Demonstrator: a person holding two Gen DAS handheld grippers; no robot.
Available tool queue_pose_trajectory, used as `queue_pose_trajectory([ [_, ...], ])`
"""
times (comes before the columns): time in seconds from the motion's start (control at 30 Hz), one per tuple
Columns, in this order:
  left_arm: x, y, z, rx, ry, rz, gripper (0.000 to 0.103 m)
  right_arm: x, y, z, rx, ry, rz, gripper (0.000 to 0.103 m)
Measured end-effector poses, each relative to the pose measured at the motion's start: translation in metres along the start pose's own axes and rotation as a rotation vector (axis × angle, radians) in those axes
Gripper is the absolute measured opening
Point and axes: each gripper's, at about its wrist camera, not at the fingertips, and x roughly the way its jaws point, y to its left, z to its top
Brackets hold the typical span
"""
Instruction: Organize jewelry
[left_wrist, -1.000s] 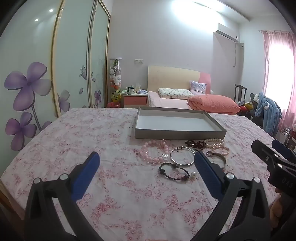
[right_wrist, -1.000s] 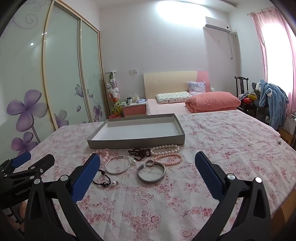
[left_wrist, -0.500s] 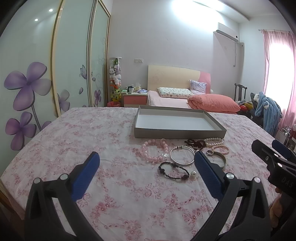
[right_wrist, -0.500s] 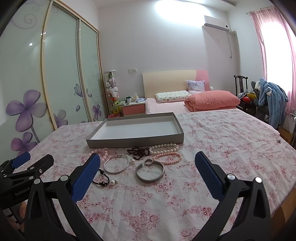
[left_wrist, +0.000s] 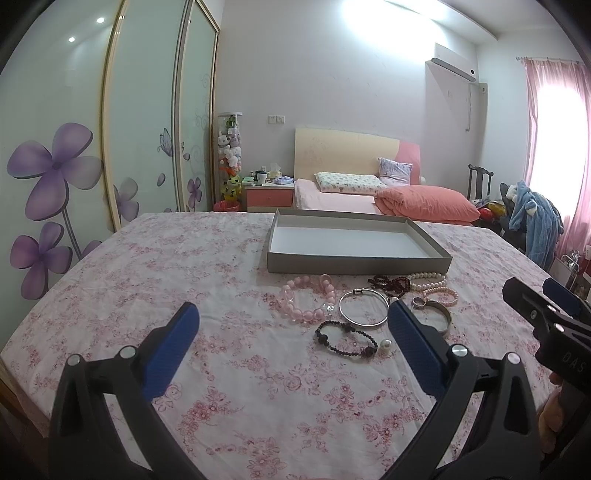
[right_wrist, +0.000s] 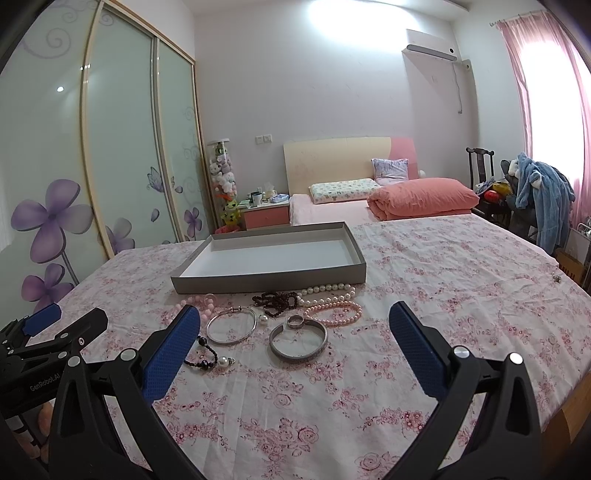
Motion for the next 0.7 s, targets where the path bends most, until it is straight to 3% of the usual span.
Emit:
queue_pose_trajectory([
  [0.7, 0.0013, -0.0002, -0.0017, 0.0, 0.004, 0.003, 0.099, 0.0019, -0.0032, -0.0041, 0.005, 0.005, 0.002, 0.101],
])
